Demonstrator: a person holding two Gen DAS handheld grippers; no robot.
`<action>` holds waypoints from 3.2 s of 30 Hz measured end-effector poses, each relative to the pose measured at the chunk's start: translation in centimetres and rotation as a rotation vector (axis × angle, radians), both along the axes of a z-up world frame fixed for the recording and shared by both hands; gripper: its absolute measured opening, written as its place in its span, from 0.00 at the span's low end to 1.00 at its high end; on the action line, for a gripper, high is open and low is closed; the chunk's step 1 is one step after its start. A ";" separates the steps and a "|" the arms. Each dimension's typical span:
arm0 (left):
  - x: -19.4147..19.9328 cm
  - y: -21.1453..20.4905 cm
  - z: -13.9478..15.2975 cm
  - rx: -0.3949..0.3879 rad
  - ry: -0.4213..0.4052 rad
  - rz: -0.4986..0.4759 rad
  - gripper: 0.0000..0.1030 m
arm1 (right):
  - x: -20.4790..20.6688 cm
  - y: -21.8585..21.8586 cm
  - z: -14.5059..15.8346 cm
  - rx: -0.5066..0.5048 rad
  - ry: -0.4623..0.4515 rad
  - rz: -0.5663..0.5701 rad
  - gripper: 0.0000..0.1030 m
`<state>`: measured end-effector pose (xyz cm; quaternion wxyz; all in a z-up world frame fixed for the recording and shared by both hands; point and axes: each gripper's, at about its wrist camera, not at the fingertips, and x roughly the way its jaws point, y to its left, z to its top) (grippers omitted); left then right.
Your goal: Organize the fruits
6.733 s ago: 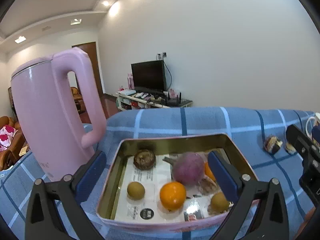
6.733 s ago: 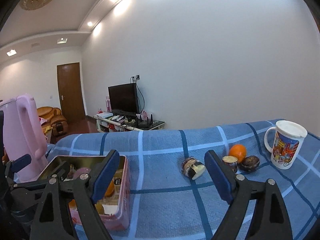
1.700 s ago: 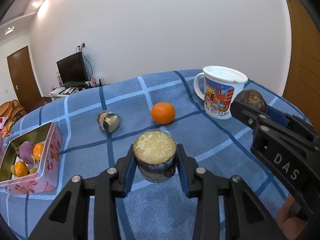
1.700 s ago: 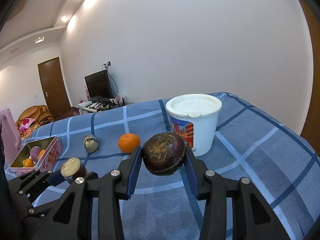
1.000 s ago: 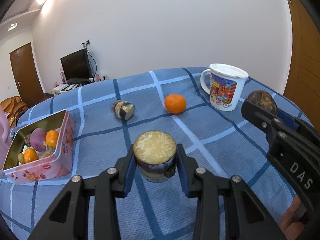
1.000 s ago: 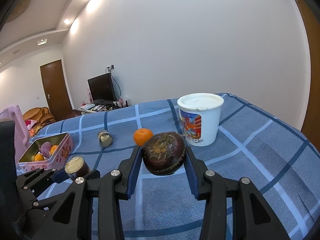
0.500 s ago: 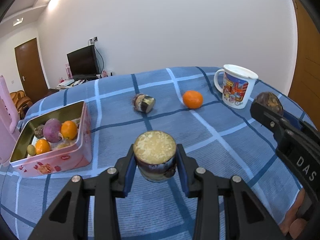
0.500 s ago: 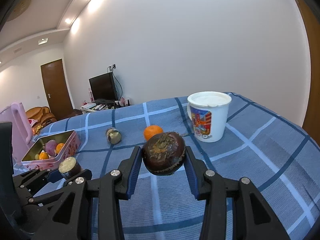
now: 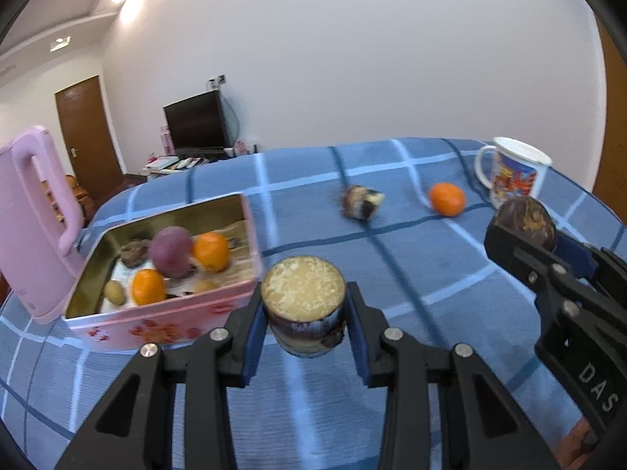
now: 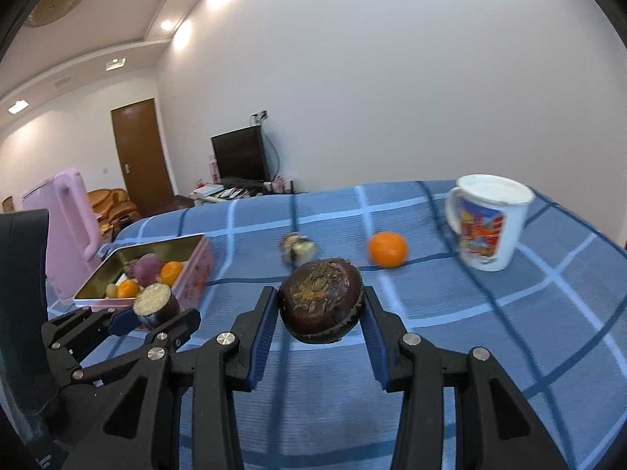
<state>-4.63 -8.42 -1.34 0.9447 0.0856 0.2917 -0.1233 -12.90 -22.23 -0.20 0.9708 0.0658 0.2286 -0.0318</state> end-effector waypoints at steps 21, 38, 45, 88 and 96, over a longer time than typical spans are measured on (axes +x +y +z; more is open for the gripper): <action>2.4 8.5 -0.2 -0.057 0.011 0.127 0.38 | 2.7 9.2 0.1 -0.060 -0.037 0.139 0.43; 3.6 15.5 -0.3 -0.080 0.015 0.257 0.38 | 4.9 15.6 -0.2 -0.036 -0.027 0.260 0.43; 4.5 17.8 -0.4 -0.098 0.010 0.330 0.38 | 6.0 17.0 -0.3 -0.020 -0.022 0.289 0.43; 12.2 17.0 0.5 -0.220 0.022 0.181 0.38 | 14.8 13.9 -0.5 0.051 -0.019 0.168 0.43; 13.1 16.8 -0.6 -0.189 0.083 0.199 0.38 | 18.2 14.9 -1.7 0.081 0.100 0.209 0.43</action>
